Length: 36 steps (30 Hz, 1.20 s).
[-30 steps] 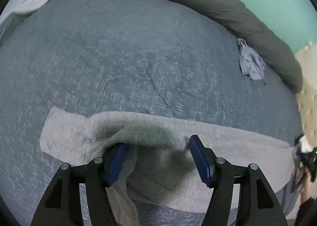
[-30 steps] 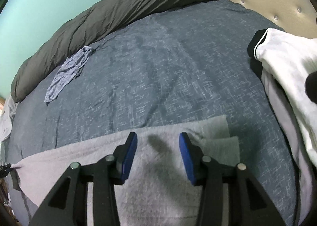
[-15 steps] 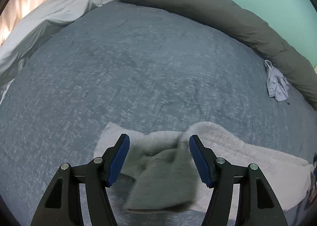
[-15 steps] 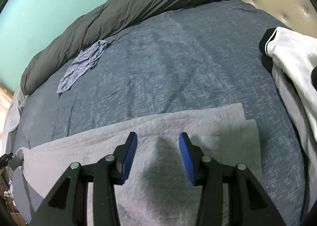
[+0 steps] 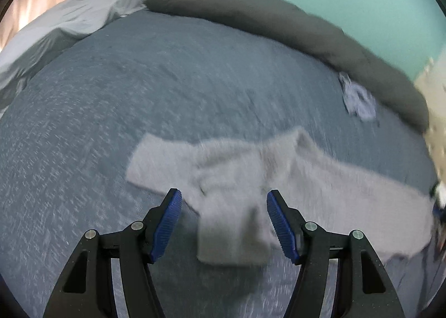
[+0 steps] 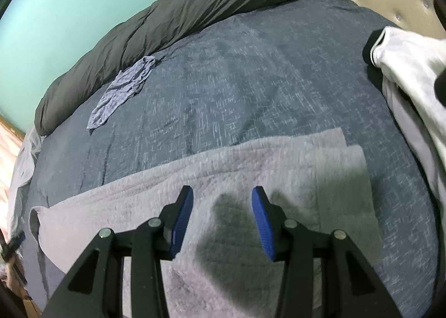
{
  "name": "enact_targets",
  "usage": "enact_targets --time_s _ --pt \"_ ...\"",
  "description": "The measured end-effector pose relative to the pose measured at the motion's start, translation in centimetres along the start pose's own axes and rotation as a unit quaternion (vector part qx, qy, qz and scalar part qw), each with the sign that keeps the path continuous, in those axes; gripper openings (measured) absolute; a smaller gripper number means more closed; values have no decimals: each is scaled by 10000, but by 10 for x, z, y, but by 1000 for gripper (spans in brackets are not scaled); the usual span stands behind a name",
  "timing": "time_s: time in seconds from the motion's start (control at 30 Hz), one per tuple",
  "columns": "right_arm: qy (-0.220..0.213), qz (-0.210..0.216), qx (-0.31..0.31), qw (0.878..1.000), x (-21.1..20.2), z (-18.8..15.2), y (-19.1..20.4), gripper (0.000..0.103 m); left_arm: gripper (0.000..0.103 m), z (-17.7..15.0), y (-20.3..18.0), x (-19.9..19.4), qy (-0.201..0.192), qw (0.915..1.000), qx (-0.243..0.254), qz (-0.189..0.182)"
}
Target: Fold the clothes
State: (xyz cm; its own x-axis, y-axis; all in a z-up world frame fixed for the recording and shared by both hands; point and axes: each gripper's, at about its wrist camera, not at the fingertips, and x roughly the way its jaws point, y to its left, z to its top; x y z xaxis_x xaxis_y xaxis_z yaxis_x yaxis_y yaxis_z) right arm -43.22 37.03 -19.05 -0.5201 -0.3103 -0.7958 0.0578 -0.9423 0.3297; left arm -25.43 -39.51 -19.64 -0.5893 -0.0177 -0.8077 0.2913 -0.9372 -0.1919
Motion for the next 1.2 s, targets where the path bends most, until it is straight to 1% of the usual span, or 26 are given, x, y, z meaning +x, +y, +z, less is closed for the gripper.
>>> enact_targets --time_s 0.13,0.27,0.4,0.47,0.53,0.57,0.6,0.7,0.77,0.9,0.97,1.0,1.07,1.1,1.13,1.17,1.2 --pt "38 76 30 10000 -2 -8 4 44 68 -27 -19 12 240 9993 274 69" --pt "76 128 -29 9999 -5 -14 9 44 68 -50 -30 29 487 9964 610 322" --pt "117 114 -53 9999 -4 -17 10 44 66 -59 -32 40 549 9937 797 558" --pt "138 107 -65 9998 -3 -19 10 44 57 -58 -33 41 575 9927 869 606" --pt "159 99 -77 9998 -2 -20 11 44 26 -55 -33 41 604 9914 962 654" --pt "169 96 -83 9998 -1 -21 11 44 20 -54 -33 40 605 9907 1008 679" --pt "179 92 -89 9998 -1 -22 11 44 9 -50 -33 37 554 9907 1033 697" --pt "210 82 -107 9997 0 -25 12 44 5 -38 -28 22 347 9919 968 745" --pt "231 75 -120 9996 1 -26 12 44 5 -24 -21 11 196 9928 883 791" --pt "236 80 -133 9996 4 -28 15 44 5 14 -2 -7 -42 9936 558 976" --pt "241 82 -145 9996 6 -28 16 44 5 37 13 -8 -94 9936 263 1092" --pt "247 81 -153 9995 7 -29 17 44 8 48 21 -9 -124 9932 119 1148" --pt "257 78 -168 9995 8 -29 17 44 8 64 31 -8 -217 9920 -129 1234" --pt "265 78 -174 9995 9 -30 18 44 11 72 36 -7 -260 9911 -240 1286" --pt "272 77 -179 9994 9 -31 18 44 23 77 38 -6 -285 9895 -274 1390" --pt "280 76 -185 9994 10 -32 18 44 30 81 40 -5 -308 9880 -304 1479" --pt "282 83 -195 9994 10 -33 18 44 40 84 42 -3 -326 9877 -312 1497"
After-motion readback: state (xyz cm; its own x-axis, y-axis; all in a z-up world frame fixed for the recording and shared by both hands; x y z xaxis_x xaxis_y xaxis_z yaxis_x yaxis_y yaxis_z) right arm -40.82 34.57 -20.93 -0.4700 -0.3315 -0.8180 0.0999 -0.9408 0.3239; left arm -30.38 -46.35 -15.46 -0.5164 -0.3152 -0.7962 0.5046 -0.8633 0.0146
